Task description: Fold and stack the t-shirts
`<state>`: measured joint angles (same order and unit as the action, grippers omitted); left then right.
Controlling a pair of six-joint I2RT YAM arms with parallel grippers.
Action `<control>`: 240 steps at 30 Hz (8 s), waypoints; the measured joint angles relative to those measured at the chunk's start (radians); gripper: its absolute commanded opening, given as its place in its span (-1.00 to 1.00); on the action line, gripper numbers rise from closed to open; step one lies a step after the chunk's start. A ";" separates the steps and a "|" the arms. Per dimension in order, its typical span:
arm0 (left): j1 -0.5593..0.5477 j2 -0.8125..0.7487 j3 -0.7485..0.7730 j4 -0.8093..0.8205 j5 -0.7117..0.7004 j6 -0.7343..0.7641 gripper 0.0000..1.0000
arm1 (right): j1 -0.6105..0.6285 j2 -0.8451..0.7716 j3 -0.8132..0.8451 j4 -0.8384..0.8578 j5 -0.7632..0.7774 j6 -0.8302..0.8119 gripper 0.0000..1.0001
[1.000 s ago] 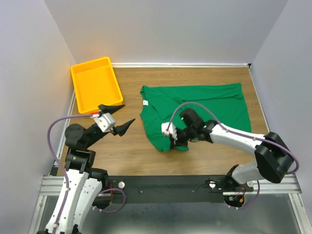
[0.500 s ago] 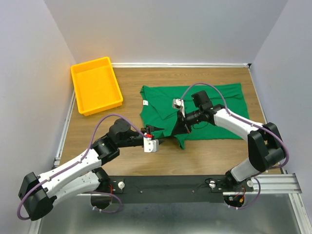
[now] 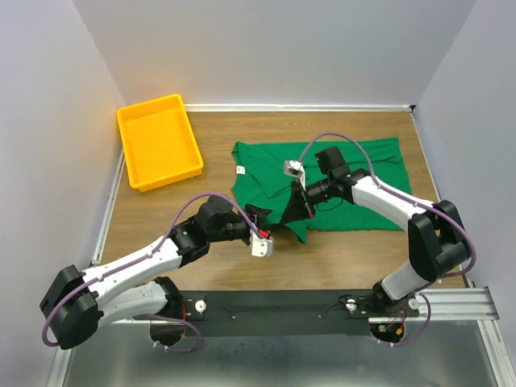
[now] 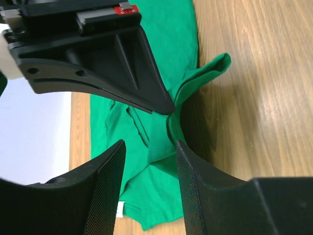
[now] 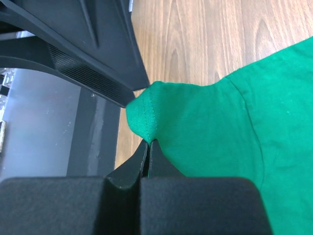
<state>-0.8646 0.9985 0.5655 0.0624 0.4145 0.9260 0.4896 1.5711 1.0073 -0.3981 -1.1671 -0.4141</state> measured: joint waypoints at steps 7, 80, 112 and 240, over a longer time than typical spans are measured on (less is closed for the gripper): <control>-0.001 0.015 0.002 -0.003 -0.003 0.052 0.15 | -0.003 0.004 0.001 -0.003 -0.011 0.003 -0.99; 0.187 0.164 0.162 -0.172 0.299 -0.060 -1.00 | -1.043 -0.273 -0.060 -0.577 0.974 -1.191 0.23; 0.196 0.171 0.132 -0.137 0.324 -0.166 -1.00 | -1.048 -0.055 -0.198 -0.312 1.010 -1.287 -0.84; 0.403 0.343 0.240 0.159 0.434 -0.306 -1.00 | -1.048 0.221 0.250 -0.570 0.747 -0.915 -0.99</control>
<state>-0.4614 1.3411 0.8055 0.2214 0.8486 0.6205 -0.5587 1.7924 1.2575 -0.9680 -0.4202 -1.3293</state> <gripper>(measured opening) 0.009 0.009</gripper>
